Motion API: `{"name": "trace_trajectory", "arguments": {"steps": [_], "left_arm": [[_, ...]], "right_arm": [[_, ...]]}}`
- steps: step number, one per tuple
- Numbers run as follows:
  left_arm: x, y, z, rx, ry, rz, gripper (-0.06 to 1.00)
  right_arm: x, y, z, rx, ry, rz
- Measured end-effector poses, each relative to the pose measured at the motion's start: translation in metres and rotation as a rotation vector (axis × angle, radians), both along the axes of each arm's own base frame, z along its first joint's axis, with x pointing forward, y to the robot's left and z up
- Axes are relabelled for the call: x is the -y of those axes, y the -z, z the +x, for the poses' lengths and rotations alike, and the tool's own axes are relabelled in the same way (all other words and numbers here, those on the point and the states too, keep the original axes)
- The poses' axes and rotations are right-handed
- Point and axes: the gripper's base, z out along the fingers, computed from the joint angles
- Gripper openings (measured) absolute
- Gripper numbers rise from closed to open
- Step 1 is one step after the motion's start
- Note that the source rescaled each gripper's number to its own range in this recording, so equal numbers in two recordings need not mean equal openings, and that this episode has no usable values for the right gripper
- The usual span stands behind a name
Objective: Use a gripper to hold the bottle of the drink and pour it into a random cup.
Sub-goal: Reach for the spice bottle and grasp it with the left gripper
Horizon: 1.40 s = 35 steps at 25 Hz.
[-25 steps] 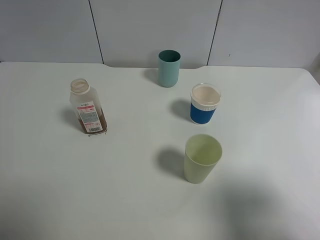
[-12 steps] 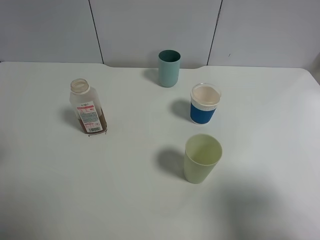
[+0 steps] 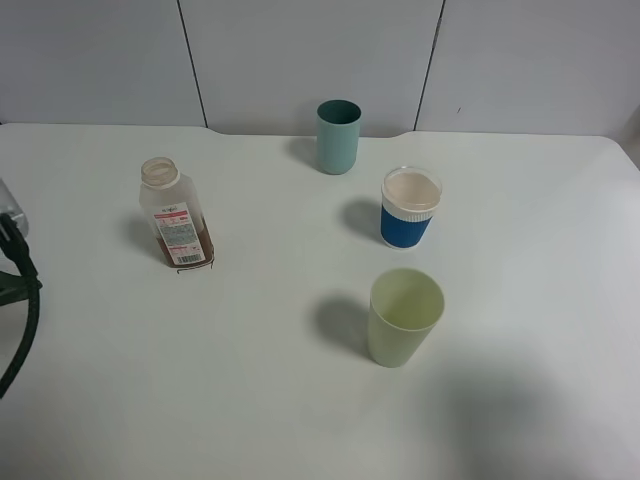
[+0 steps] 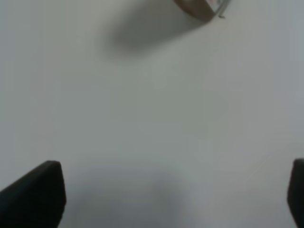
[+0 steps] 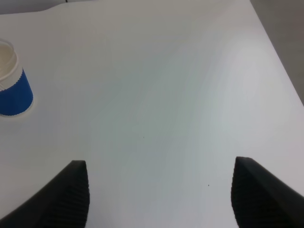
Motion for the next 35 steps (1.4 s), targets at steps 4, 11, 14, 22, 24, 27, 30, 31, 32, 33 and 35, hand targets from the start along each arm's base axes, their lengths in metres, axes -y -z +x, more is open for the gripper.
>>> {"name": "trace_trajectory", "arguments": {"steps": [4, 11, 14, 22, 24, 27, 30, 31, 32, 33, 35], "left_arm": [[0.004, 0.005, 0.006, 0.011, 0.004, -0.026, 0.89], [0.013, 0.015, 0.024, 0.009, -0.001, -0.083, 0.89], [0.017, 0.021, 0.033, 0.014, 0.001, -0.091, 0.89], [0.024, 0.033, 0.051, 0.08, 0.011, -0.122, 0.88], [0.024, 0.039, 0.05, 0.093, 0.01, -0.134, 0.87], [0.022, 0.05, 0.045, 0.098, 0.013, -0.138, 0.85], [0.022, 0.054, 0.043, 0.112, 0.014, -0.147, 0.85], [0.022, 0.055, 0.043, 0.122, 0.015, -0.151, 0.84], [0.022, 0.056, 0.043, 0.135, 0.016, -0.158, 0.83], [0.023, 0.058, 0.044, 0.142, 0.018, -0.161, 0.83], [0.023, 0.064, 0.044, 0.151, 0.021, -0.166, 0.81]], "right_arm": [[0.0, 0.0, 0.0, 0.0, 0.0, 0.0], [0.0, 0.0, 0.0, 0.0, 0.0, 0.0], [0.0, 0.0, 0.0, 0.0, 0.0, 0.0], [0.0, 0.0, 0.0, 0.0, 0.0, 0.0], [0.0, 0.0, 0.0, 0.0, 0.0, 0.0], [0.0, 0.0, 0.0, 0.0, 0.0, 0.0], [0.0, 0.0, 0.0, 0.0, 0.0, 0.0], [0.0, 0.0, 0.0, 0.0, 0.0, 0.0], [0.0, 0.0, 0.0, 0.0, 0.0, 0.0], [0.0, 0.0, 0.0, 0.0, 0.0, 0.0], [0.0, 0.0, 0.0, 0.0, 0.0, 0.0]]}}
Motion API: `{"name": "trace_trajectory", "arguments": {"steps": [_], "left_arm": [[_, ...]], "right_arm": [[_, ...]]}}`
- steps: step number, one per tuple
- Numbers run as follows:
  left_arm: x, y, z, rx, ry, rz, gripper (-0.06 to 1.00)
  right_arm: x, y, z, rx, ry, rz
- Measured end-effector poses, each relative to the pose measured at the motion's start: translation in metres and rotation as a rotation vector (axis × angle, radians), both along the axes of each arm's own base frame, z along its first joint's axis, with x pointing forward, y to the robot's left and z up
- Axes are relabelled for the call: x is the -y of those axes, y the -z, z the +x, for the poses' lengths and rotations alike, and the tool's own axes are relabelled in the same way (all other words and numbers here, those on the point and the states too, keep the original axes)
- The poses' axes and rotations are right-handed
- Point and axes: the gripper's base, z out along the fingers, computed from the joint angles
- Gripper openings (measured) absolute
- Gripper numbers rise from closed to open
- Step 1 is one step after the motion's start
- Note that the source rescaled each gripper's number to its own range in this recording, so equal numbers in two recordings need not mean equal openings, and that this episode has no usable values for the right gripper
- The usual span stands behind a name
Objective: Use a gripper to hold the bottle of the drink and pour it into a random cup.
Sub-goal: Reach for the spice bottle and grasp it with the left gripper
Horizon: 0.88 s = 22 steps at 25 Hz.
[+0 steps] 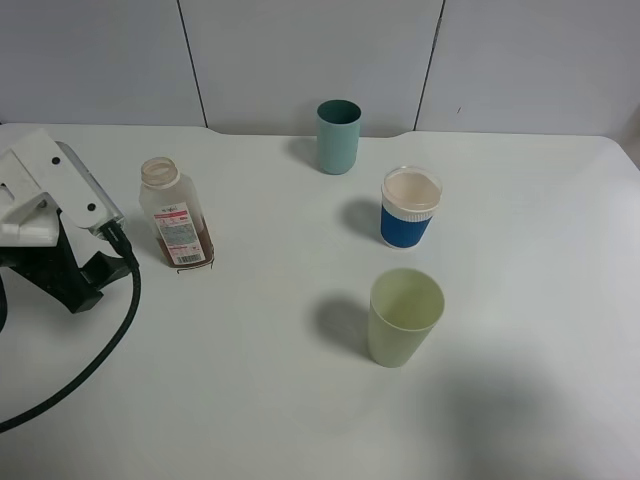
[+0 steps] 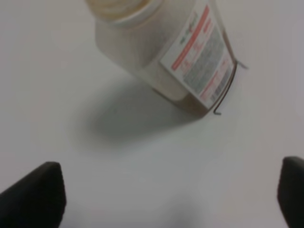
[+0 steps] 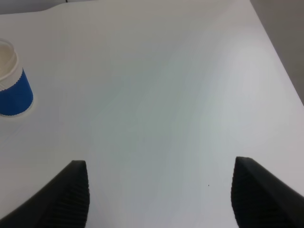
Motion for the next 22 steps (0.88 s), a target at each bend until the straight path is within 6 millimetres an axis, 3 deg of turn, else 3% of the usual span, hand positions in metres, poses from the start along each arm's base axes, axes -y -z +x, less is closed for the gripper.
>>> {"name": "trace_trajectory", "arguments": {"steps": [14, 22], "left_arm": [[-0.002, 0.039, 0.017, 0.026, -0.094, -0.117, 0.79], [-0.012, 0.044, 0.027, 0.08, -0.048, -0.11, 0.79]], "right_arm": [[0.0, 0.0, 0.0, 0.0, 0.0, 0.0], [0.0, 0.0, 0.0, 0.0, 0.0, 0.0]]}}
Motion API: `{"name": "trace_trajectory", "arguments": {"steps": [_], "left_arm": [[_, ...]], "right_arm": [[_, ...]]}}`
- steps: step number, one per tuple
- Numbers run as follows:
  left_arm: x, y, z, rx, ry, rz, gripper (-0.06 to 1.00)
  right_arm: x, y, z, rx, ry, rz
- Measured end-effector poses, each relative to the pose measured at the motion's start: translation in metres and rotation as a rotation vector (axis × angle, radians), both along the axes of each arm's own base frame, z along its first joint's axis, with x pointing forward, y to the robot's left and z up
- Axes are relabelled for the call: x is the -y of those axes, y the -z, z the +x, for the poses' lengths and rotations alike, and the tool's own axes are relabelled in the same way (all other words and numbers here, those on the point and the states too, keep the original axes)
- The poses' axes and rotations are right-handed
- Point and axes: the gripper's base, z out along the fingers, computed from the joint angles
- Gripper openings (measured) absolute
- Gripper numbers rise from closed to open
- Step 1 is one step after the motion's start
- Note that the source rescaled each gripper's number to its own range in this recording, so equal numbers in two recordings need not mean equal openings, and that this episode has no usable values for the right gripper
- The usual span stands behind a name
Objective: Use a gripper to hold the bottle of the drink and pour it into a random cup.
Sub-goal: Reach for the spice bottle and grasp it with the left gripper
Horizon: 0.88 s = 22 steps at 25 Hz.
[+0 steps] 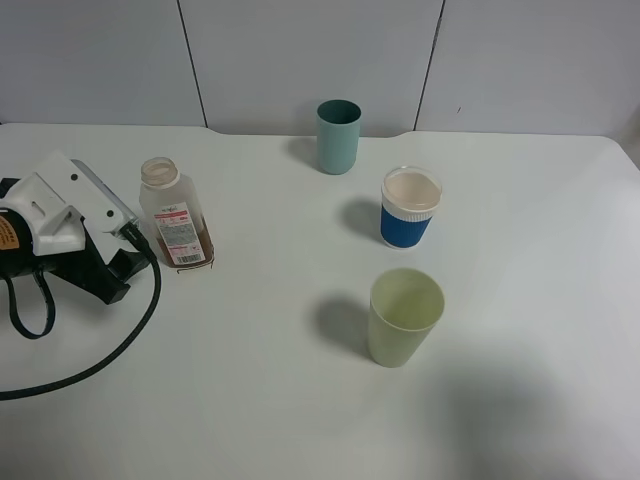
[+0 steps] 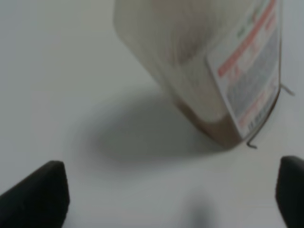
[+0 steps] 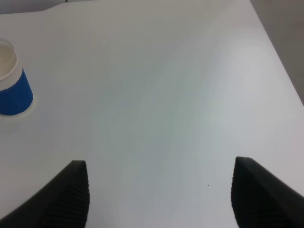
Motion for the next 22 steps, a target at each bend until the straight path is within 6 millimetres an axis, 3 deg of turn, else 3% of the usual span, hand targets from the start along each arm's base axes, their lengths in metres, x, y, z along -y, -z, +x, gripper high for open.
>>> {"name": "trace_trajectory", "arguments": {"steps": [22], "left_arm": [[-0.006, 0.033, 0.02, -0.049, 0.278, -0.163, 0.79]], "right_arm": [[0.0, 0.0, 0.0, 0.0, 0.0, 0.0]]}}
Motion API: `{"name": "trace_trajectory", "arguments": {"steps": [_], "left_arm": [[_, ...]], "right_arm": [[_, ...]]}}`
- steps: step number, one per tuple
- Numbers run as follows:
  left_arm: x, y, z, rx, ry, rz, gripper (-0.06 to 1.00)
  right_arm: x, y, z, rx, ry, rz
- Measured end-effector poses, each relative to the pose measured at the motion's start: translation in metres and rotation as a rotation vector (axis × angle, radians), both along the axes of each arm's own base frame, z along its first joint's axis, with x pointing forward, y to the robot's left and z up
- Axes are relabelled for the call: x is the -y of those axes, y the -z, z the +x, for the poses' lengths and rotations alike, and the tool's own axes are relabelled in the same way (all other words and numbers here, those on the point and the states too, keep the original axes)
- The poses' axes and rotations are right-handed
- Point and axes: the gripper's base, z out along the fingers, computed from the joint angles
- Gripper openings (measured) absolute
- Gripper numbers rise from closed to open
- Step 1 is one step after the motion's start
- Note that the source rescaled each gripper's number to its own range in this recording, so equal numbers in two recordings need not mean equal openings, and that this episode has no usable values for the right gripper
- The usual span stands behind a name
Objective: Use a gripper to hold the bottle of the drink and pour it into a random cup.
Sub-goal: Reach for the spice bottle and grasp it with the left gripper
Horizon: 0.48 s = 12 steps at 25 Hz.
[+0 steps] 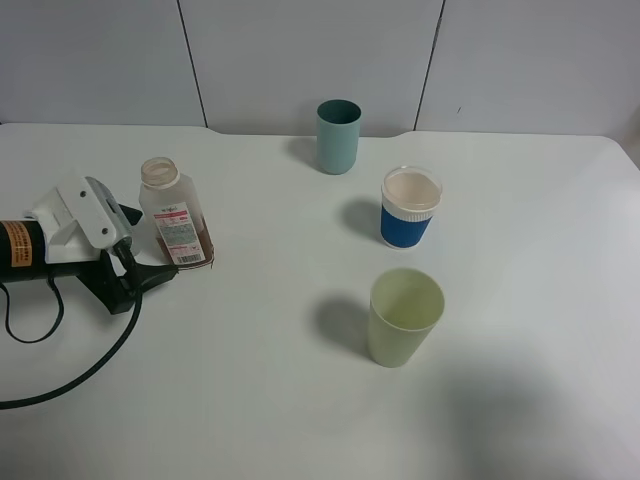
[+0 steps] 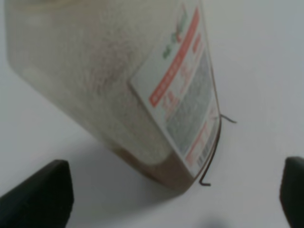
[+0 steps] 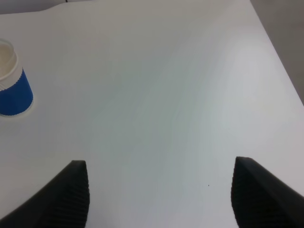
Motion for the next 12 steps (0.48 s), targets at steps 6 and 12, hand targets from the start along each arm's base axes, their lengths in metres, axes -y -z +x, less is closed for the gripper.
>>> {"name": "trace_trajectory", "arguments": {"steps": [6, 12], "left_arm": [[0.0, -0.002, 0.014, 0.013, 0.003, -0.032, 0.79], [-0.003, 0.001, 0.019, -0.026, 0.083, -0.169, 0.79]], "right_arm": [[0.0, 0.0, 0.0, 0.0, 0.0, 0.0], [0.0, 0.0, 0.0, 0.0, 0.0, 0.0]]}}
